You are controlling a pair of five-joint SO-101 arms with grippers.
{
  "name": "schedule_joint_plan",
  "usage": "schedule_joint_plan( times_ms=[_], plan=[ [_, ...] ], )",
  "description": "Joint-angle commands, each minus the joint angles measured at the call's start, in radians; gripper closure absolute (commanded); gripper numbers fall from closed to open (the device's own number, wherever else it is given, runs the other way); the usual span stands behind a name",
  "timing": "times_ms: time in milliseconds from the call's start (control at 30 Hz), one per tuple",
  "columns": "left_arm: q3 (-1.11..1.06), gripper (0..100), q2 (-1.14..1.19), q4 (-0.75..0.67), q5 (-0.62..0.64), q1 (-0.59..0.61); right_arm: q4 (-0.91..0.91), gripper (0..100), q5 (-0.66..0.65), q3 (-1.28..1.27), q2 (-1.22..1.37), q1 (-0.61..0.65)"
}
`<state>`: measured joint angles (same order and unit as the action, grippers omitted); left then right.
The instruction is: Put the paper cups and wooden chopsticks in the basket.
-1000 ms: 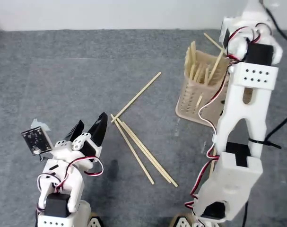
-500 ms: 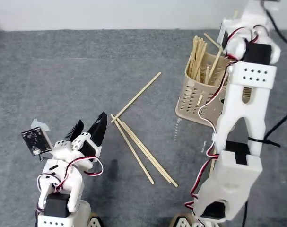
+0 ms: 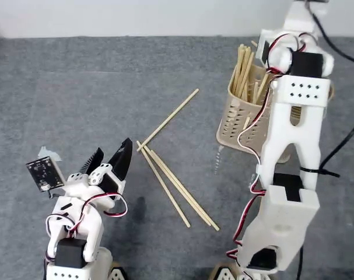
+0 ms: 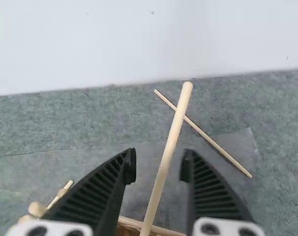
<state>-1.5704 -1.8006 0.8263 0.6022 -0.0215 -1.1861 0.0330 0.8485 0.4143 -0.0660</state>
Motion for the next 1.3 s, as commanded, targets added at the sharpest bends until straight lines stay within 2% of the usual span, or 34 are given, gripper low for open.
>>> schedule_joint_plan(
  times_ms=[0, 567, 733, 1267],
  plan=[
    [0.008, 73, -0.015, -0.023, -0.008, 0.003, -0.002, 87.6, 0.005, 0.064, -0.007, -0.001],
    [0.008, 73, -0.015, -0.023, -0.008, 0.003, 0.001, 88.3, 0.003, 0.057, 0.045, -0.030],
    [0.008, 73, -0.015, -0.025, -0.008, 0.003, -0.004, 92.7, 0.003, 0.106, 0.045, -0.053],
    [0.008, 73, -0.015, -0.025, -0.008, 0.003, -0.077, 88.5, 0.003, 0.124, 0.041, -0.042]
  ],
)
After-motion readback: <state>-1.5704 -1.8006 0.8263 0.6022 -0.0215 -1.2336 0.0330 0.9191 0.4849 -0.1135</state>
